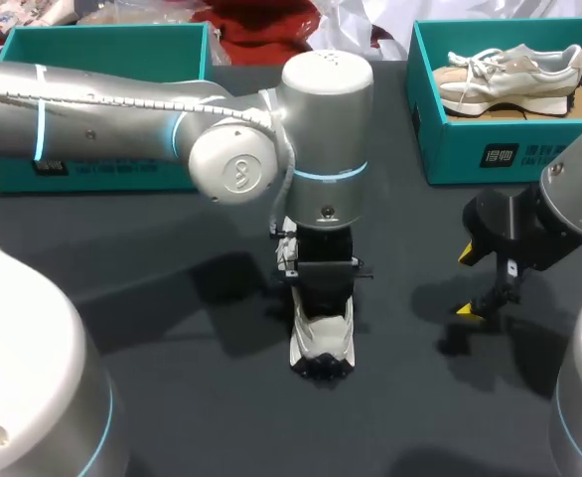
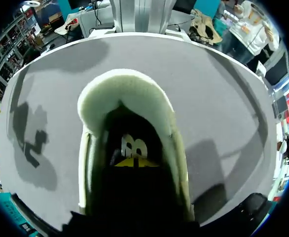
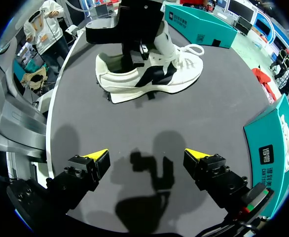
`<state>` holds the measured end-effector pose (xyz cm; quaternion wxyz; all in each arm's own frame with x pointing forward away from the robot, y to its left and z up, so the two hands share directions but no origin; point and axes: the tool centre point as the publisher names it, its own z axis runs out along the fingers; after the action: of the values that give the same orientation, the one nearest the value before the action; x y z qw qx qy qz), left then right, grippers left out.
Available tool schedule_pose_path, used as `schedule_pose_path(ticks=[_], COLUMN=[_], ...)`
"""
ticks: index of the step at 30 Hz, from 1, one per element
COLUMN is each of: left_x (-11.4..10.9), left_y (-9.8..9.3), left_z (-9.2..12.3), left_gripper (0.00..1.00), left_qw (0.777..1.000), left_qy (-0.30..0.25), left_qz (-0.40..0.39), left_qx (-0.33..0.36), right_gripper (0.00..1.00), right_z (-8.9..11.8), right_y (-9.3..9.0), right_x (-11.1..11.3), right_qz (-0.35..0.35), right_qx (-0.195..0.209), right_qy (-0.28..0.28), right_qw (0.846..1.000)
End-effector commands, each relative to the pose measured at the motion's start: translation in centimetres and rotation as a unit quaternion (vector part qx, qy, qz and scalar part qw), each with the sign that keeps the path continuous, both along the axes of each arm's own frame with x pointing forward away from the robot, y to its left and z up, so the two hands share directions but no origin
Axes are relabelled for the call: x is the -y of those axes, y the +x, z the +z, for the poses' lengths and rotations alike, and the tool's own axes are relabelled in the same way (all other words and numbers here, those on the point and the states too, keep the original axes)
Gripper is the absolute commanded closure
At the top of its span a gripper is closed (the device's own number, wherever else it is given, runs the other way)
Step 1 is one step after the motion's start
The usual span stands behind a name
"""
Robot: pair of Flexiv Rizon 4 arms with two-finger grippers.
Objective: Take the shoe out of the shoebox, open the shoe tongue, remove and reinsert the insole, then place the shoe into the shoebox
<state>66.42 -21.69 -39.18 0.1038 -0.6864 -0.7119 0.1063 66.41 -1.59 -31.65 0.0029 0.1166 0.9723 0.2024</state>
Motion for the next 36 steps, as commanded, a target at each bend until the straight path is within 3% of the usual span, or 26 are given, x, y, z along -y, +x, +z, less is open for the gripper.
schedule_pose_path(ticks=[1, 5, 8, 21, 27, 30, 36], left_x=[-0.3, 0.0, 0.1, -0.9, -0.7, -0.3, -0.2], left_y=[0.5, 0.7, 0.3, -0.1, 0.5, 1.0, 1.2], left_z=[1.6, 4.0, 4.2, -2.0, -4.2, -3.6, 0.6], left_gripper=[1.00, 1.00, 1.00, 1.00, 1.00, 1.00, 1.00], left_qw=[0.999, 0.998, 0.998, 0.997, 0.997, 0.996, 0.997], left_qy=[-0.033, -0.062, -0.060, 0.014, 0.000, -0.019, -0.058], left_qz=[0.007, 0.008, -0.005, -0.020, 0.004, 0.027, 0.020], left_qx=[0.016, 0.028, 0.033, 0.074, 0.080, 0.084, 0.055], right_gripper=[0.00, 0.00, 0.00, 0.00, 0.00, 0.00, 0.00], right_z=[0.0, 0.0, 0.0, 0.0, 0.0, 0.0, 0.0], right_y=[-0.2, -0.2, -0.2, -0.2, -0.2, -0.2, -0.2], right_x=[0.0, 0.0, 0.0, 0.0, 0.0, 0.0, 0.0], right_qz=[-0.001, -0.001, -0.001, -0.001, -0.001, -0.001, -0.001], right_qx=[0.001, 0.001, 0.001, 0.001, 0.001, 0.001, 0.001], right_qy=[-0.001, -0.001, -0.001, -0.001, -0.001, -0.001, -0.001], right_qw=[1.000, 1.000, 1.000, 1.000, 1.000, 1.000, 1.000])
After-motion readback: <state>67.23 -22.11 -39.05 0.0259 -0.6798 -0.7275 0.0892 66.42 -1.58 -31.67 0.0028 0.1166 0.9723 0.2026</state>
